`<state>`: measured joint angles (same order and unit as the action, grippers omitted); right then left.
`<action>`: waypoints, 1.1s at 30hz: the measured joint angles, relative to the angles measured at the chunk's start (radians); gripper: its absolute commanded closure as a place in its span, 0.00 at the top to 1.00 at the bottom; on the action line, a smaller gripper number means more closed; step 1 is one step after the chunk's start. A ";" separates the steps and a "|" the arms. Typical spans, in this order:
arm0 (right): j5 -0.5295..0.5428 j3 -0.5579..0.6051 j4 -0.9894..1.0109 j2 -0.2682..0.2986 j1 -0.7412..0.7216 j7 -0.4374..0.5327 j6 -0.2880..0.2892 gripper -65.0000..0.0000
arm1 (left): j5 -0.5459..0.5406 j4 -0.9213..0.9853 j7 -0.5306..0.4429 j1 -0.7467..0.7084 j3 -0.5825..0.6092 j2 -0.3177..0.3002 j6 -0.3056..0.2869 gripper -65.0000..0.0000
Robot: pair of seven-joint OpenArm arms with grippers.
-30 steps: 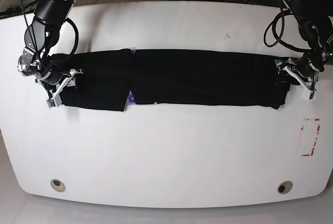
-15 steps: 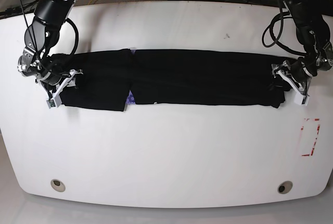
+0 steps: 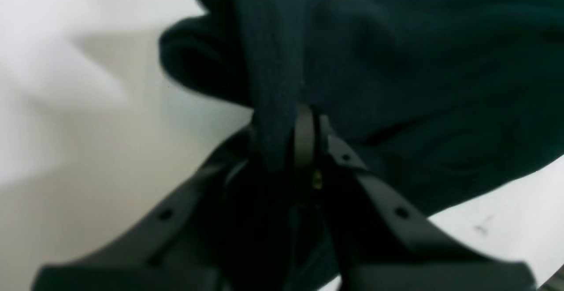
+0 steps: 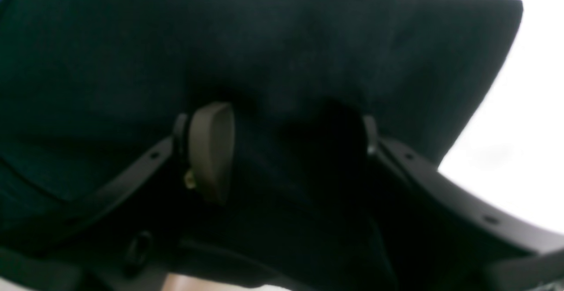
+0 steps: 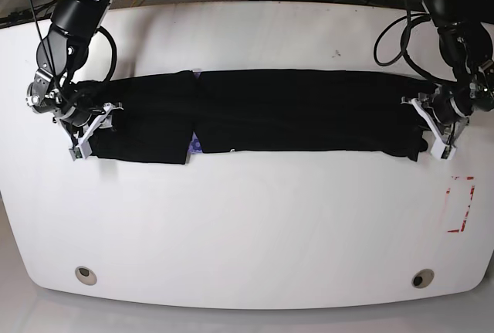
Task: Fold the T-shirt properly
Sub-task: 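Move the left gripper to the middle of the black strip and grasp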
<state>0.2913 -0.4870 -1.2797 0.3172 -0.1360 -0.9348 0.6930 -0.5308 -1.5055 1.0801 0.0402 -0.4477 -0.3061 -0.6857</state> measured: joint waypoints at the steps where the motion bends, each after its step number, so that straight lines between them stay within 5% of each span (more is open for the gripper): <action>1: 0.000 0.000 0.000 -0.004 0.000 -0.001 0.000 0.52 | 0.004 -0.040 0.018 -0.004 -0.003 0.012 0.000 0.01; 6: -0.006 0.000 0.000 -0.023 0.000 0.008 -0.001 0.52 | 0.007 -0.214 0.143 -0.015 0.077 0.078 0.000 0.01; 13: 0.001 0.000 0.000 -0.023 0.014 0.020 0.000 0.52 | 0.002 -0.298 0.154 0.010 0.286 0.196 0.034 0.01; 20: 0.000 0.000 -0.002 -0.027 0.014 0.019 -0.001 0.52 | -0.002 -0.187 0.139 0.103 0.436 0.282 0.177 0.01; 30: 0.000 -0.003 -0.003 -0.033 0.014 0.023 -0.001 0.52 | 0.010 -0.037 0.146 0.155 0.513 0.346 0.197 0.02; 33: 0.000 -0.003 -0.003 -0.035 0.014 0.023 -0.001 0.52 | 0.006 -0.010 0.146 0.163 0.550 0.351 0.196 0.13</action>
<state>0.2916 -0.4896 -1.2831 0.2825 -0.1223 -0.9119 0.6922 -0.5243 -1.5150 1.2263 0.2028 0.1024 0.0444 -0.4896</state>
